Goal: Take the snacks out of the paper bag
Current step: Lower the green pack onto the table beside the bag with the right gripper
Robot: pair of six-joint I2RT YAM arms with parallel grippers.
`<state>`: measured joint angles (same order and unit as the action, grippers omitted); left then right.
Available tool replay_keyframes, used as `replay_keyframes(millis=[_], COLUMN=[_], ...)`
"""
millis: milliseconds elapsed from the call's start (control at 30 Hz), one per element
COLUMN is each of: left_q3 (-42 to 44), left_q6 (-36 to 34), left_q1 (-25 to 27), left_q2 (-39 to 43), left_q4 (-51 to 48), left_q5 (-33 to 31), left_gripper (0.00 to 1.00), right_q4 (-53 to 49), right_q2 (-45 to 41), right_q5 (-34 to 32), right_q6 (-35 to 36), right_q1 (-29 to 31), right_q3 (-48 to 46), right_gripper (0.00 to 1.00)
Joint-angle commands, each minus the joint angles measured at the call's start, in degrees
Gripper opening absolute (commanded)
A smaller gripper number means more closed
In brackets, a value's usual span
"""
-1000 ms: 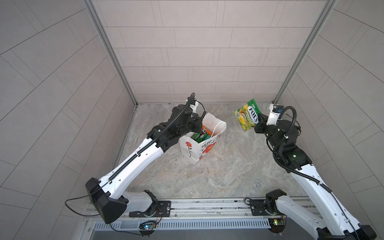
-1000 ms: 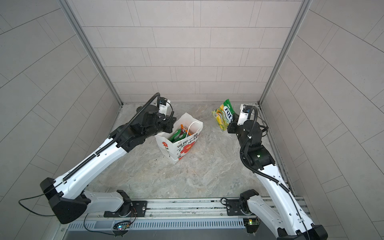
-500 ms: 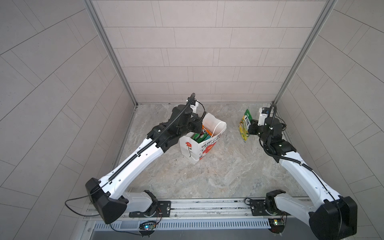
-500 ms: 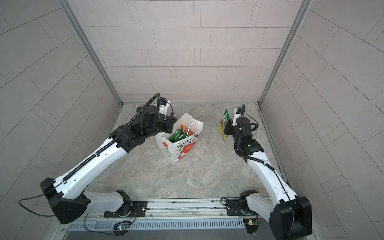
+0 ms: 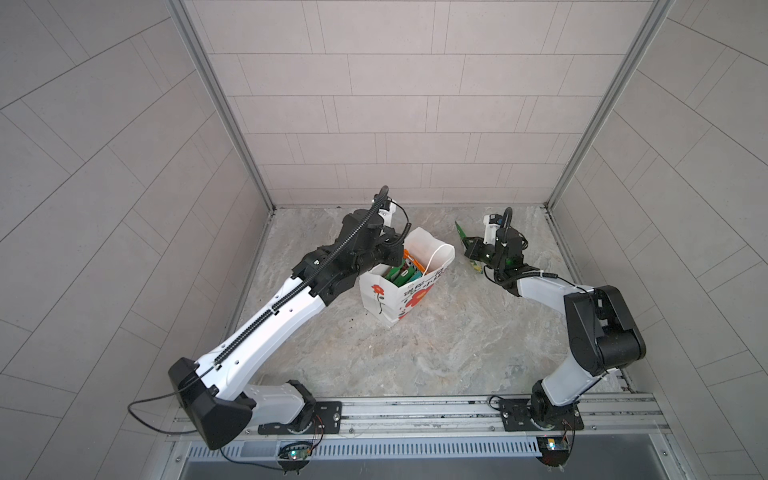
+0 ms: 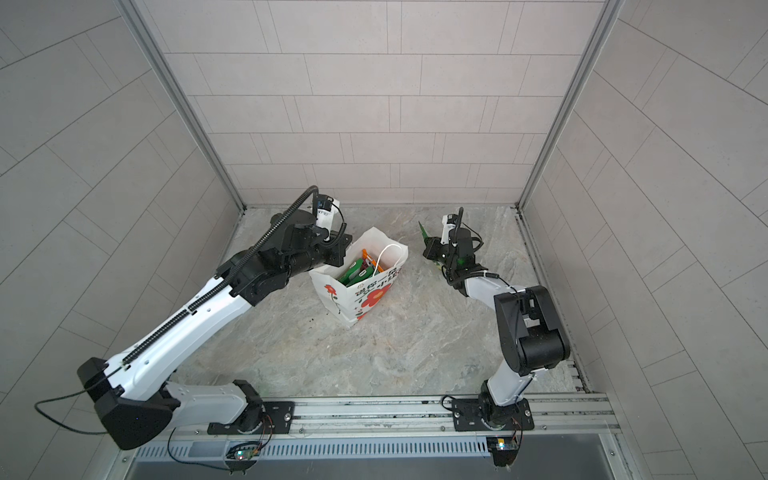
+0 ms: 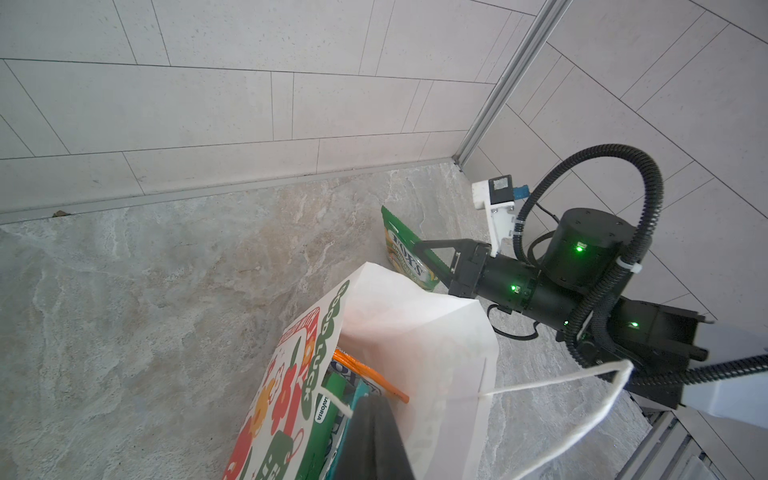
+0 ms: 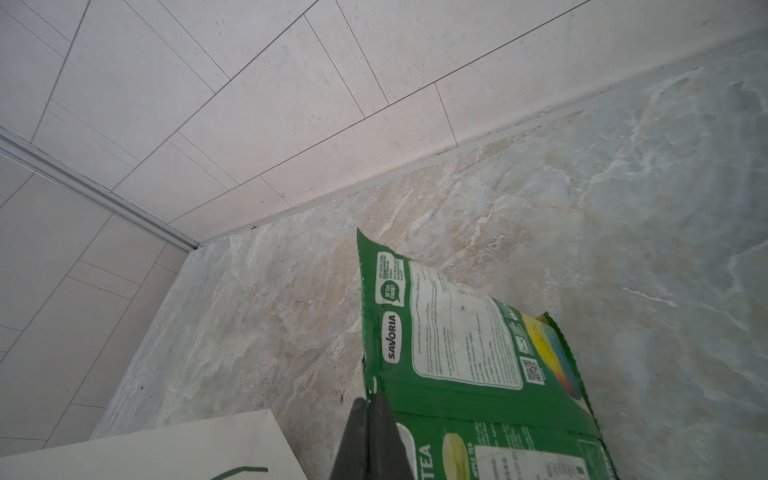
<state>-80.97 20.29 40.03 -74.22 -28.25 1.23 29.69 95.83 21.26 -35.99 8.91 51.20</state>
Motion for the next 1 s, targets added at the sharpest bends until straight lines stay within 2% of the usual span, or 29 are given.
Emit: replay_keyframes(millis=[0, 233, 600, 967], left_q3=[0.00, -0.24, -0.71, -1.34], left_q6=[-0.25, -0.34, -0.28, -0.43], left_q1=[0.25, 0.22, 0.22, 0.22], left_q2=[2.32, 2.27, 1.88, 1.54], left_q4=[0.55, 0.56, 0.52, 0.49], left_q5=[0.45, 0.30, 0.61, 1.00], left_gripper=[0.00, 0.00, 0.00, 0.00], right_q4=[10.26, 14.25, 10.48, 9.92], right_q2=[2.17, 5.73, 5.79, 9.39], right_q5=[4.58, 3.26, -2.14, -2.80], right_q6=[-5.29, -7.37, -4.72, -4.88], right_q1=[-0.99, -4.96, -12.57, -13.00], right_q3=[2.03, 0.77, -4.08, -4.85], right_gripper=[0.00, 0.00, 0.00, 0.00])
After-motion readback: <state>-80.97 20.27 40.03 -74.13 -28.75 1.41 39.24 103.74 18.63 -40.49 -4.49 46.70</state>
